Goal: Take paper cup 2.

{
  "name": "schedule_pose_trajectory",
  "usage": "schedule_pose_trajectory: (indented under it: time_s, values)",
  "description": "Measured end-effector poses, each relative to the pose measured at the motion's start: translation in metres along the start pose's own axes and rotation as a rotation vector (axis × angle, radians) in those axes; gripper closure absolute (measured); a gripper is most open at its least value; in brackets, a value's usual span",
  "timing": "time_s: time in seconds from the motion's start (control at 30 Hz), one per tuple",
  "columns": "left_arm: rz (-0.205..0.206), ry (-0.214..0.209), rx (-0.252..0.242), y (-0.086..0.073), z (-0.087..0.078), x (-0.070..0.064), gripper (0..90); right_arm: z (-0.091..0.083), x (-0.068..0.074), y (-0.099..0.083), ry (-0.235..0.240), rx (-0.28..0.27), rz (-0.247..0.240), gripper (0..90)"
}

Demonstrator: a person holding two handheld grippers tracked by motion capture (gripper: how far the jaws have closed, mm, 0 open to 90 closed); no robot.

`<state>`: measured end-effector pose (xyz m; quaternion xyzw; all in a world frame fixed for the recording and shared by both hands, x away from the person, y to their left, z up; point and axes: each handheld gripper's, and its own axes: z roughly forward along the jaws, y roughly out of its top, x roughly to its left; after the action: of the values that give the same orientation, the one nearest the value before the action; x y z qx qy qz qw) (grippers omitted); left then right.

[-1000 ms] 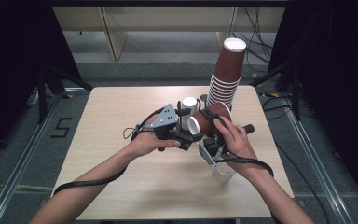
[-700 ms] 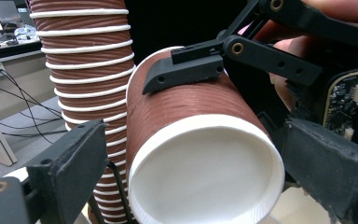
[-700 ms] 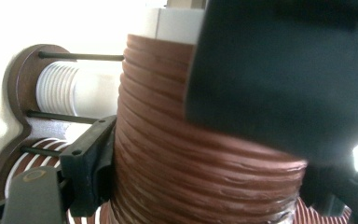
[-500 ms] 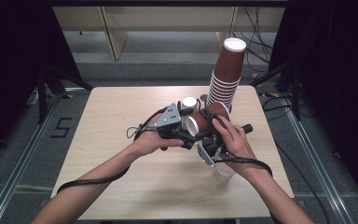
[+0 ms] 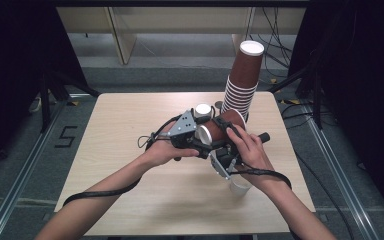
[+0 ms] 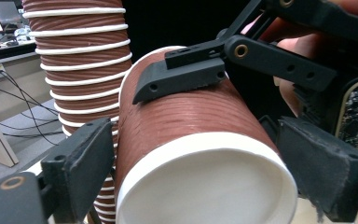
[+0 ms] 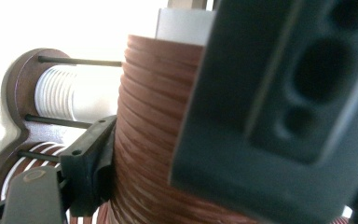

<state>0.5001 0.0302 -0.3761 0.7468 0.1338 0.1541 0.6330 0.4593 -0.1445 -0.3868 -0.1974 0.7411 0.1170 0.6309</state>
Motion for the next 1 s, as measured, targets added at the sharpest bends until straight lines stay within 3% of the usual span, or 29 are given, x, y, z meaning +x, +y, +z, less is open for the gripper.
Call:
schedule_pose_trajectory:
  time_s: [1.0]
  values:
    - [0.002, 0.022, 0.006, -0.0004, 0.0011, 0.0019, 18.5, 0.0026, -0.0017, 0.0024, -0.021, -0.028, -0.02, 18.3]
